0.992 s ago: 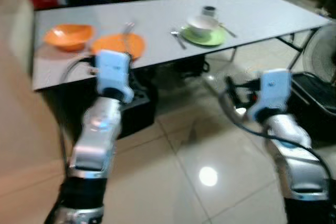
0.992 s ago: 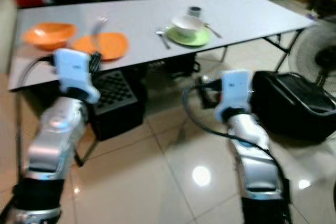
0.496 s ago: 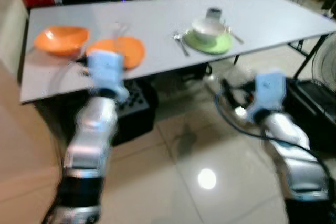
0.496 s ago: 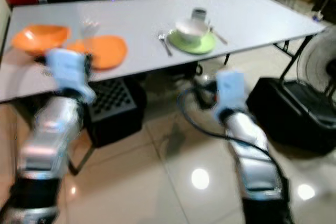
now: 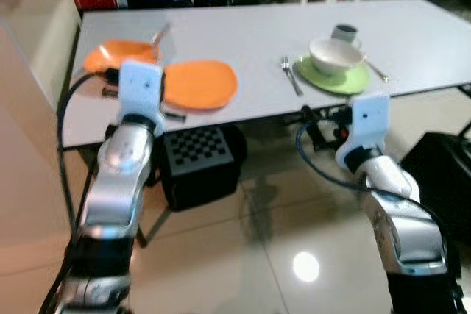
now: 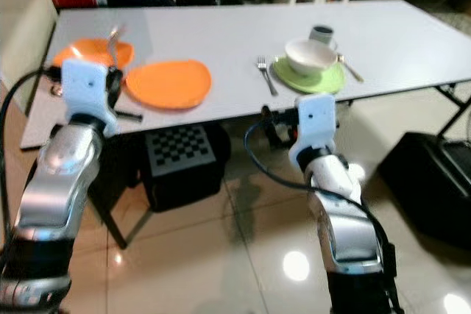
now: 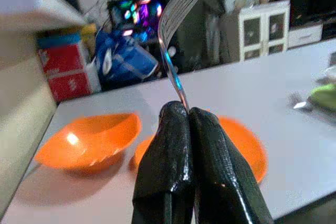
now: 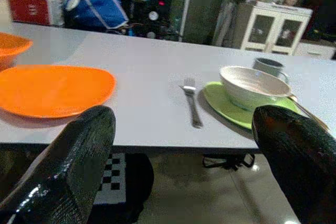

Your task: Setting the table

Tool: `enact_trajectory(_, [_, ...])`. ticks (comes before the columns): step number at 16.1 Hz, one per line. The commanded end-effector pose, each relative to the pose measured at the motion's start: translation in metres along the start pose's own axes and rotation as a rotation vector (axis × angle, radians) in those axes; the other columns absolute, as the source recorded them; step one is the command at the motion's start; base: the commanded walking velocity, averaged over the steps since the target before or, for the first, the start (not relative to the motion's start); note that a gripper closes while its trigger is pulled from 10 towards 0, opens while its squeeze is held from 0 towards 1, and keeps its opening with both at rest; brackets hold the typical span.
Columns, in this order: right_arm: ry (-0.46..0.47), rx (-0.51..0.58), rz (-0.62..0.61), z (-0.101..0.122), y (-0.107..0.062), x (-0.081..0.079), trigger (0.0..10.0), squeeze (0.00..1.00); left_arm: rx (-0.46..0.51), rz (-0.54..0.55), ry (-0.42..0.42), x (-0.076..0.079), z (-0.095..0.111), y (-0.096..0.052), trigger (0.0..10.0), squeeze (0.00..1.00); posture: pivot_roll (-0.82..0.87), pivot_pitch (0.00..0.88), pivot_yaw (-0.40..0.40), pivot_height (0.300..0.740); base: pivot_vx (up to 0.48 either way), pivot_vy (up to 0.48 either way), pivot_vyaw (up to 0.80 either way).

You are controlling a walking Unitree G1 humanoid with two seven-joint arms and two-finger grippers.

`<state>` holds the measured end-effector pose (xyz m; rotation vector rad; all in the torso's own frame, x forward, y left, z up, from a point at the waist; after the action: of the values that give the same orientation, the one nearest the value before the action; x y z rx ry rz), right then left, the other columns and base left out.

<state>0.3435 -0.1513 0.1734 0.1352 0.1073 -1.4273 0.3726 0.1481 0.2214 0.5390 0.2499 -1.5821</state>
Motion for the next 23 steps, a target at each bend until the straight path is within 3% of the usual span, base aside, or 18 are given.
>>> enact_trajectory(1, [0.016, 0.008, -0.017, 0.0, 0.0, 0.003, 10.0, 0.0, 0.015, -0.03, 0.023, 0.004, 0.008, 0.002, 10.0, 0.0, 0.08, 0.0, -0.033, 0.74, 0.352, 0.0, 0.0])
enact_trajectory(5, [0.031, 0.014, -0.036, -0.002, -0.005, 0.001, 10.0, 0.0, 0.007, -0.052, 0.024, 0.002, 0.007, 0.004, 10.0, 0.0, 0.07, 0.0, -0.001, 0.74, 0.353, 0.0, 0.0])
enact_trajectory(9, [0.025, 0.013, -0.053, -0.002, -0.006, 0.007, 10.0, 0.0, -0.005, -0.096, 0.011, 0.014, 0.005, 0.003, 10.0, 0.0, 0.07, 0.0, -0.002, 0.74, 0.354, 0.0, 0.0])
enact_trajectory(15, [-0.007, -0.031, -0.04, -0.009, -0.01, 0.012, 10.0, 0.0, -0.077, -0.166, 0.019, 0.024, -0.019, -0.02, 10.0, 0.0, 0.08, 0.0, -0.037, 0.74, 0.352, 0.0, 0.0])
enact_trajectory(19, [-0.005, -0.042, -0.031, -0.01, -0.012, 0.007, 10.0, 0.0, -0.075, -0.191, -0.005, 0.032, -0.016, -0.022, 10.0, 0.0, 0.05, 0.0, -0.03, 0.74, 0.352, 0.0, 0.0])
enact_trajectory(23, [0.03, -0.064, -0.054, -0.012, -0.018, 0.015, 10.0, 0.0, -0.071, -0.225, -0.015, 0.044, -0.013, -0.02, 10.0, 0.0, 0.04, 0.0, -0.019, 0.74, 0.351, 0.0, -0.2])
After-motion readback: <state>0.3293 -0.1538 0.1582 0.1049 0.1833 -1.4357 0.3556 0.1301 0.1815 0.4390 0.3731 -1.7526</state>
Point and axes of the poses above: a point about 5 cm out from each wrist's last joint towards the gripper, its own y axis pointing out of the wrist towards the gripper, its own z axis along the axis of the wrist's last joint, x = y × z, the point moved 5 cm from there along y, pointing out of the wrist towards the gripper, and after that the axes turned 15 degrees about y, right-handed, at the moved point
